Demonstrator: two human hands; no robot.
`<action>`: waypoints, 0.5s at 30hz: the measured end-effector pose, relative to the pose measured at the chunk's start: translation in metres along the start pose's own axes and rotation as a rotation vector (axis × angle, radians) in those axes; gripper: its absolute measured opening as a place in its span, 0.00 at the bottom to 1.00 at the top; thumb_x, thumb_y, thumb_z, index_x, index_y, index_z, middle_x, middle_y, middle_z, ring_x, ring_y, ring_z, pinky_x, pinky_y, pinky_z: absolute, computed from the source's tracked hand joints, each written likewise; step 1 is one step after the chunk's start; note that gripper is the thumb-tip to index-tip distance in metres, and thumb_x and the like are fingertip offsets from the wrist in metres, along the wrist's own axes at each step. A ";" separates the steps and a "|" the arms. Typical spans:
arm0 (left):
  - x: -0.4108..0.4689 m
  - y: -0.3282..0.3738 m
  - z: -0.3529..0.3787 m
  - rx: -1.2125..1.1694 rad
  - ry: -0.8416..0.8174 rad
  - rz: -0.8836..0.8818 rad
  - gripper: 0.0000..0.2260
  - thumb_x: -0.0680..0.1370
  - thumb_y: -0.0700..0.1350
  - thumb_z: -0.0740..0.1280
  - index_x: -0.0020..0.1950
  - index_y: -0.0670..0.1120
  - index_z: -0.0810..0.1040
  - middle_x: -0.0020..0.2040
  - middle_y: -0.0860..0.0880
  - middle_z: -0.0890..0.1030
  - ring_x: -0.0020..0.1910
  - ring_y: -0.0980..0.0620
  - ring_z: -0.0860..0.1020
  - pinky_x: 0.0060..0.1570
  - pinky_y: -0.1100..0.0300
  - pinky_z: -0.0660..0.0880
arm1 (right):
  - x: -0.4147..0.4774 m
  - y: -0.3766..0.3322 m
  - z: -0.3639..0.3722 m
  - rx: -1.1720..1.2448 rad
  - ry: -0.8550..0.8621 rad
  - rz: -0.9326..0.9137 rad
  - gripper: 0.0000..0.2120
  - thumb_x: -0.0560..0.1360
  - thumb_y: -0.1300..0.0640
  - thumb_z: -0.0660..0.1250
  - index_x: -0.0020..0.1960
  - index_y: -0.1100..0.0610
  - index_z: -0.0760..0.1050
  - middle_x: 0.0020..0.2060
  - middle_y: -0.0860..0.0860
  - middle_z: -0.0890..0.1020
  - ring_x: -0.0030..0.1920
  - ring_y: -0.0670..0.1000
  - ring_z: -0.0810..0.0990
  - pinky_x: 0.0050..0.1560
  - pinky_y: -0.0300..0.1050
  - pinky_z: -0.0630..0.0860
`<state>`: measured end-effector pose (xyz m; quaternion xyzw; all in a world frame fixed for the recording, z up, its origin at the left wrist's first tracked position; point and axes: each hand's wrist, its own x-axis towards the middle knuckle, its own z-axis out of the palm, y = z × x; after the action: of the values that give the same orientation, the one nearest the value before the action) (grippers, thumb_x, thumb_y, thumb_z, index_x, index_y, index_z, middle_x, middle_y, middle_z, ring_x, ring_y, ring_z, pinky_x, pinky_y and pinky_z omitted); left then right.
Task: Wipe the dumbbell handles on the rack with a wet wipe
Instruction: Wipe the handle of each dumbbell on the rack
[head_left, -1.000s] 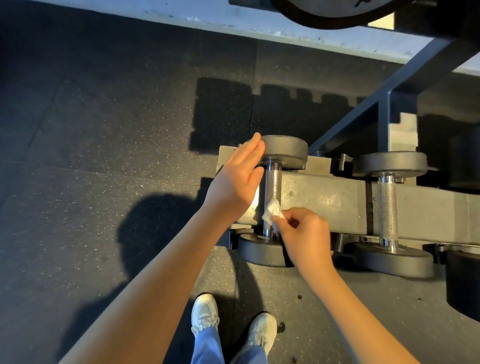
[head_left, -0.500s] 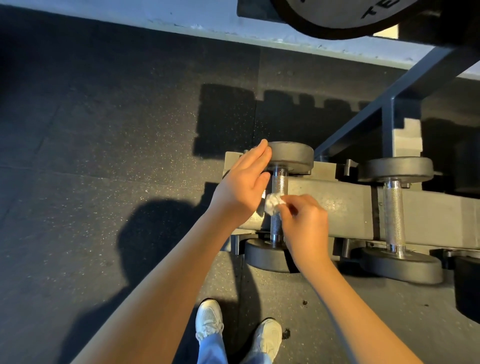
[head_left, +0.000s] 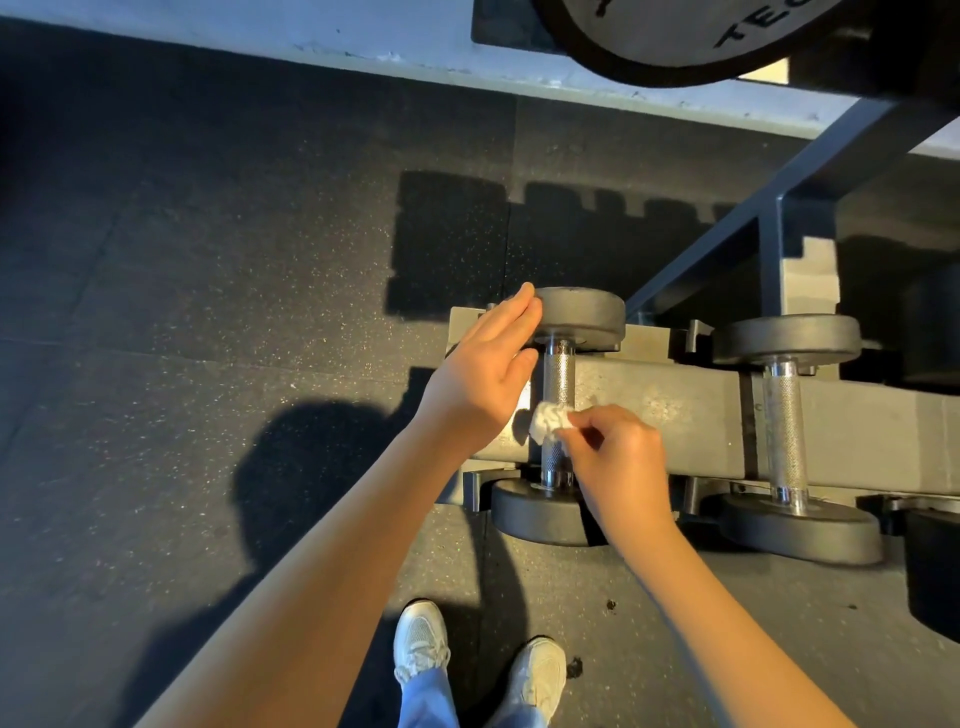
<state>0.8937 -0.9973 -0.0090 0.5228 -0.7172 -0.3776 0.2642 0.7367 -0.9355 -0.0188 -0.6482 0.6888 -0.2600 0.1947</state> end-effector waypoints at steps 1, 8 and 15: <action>0.000 0.000 0.000 0.002 0.002 0.002 0.23 0.83 0.43 0.56 0.77 0.46 0.55 0.73 0.61 0.52 0.72 0.65 0.49 0.64 0.81 0.45 | 0.002 0.001 -0.002 -0.007 -0.024 -0.001 0.03 0.70 0.64 0.74 0.43 0.63 0.82 0.36 0.54 0.82 0.37 0.51 0.79 0.40 0.46 0.78; 0.001 -0.001 0.003 0.030 0.021 0.003 0.23 0.83 0.42 0.56 0.77 0.47 0.55 0.77 0.55 0.53 0.72 0.65 0.49 0.64 0.80 0.45 | 0.033 -0.008 0.006 0.024 0.091 0.069 0.04 0.73 0.61 0.71 0.41 0.61 0.79 0.36 0.53 0.79 0.37 0.51 0.77 0.40 0.47 0.75; -0.003 0.007 -0.005 0.156 0.034 0.008 0.22 0.82 0.43 0.58 0.76 0.44 0.60 0.77 0.49 0.60 0.74 0.55 0.57 0.73 0.55 0.57 | -0.009 0.000 -0.023 -0.007 -0.335 0.183 0.02 0.72 0.62 0.71 0.41 0.59 0.82 0.42 0.52 0.82 0.43 0.52 0.79 0.47 0.45 0.76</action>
<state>0.8947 -0.9943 0.0001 0.5453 -0.7420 -0.3104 0.2362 0.7239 -0.9240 -0.0013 -0.6176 0.7038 -0.1270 0.3273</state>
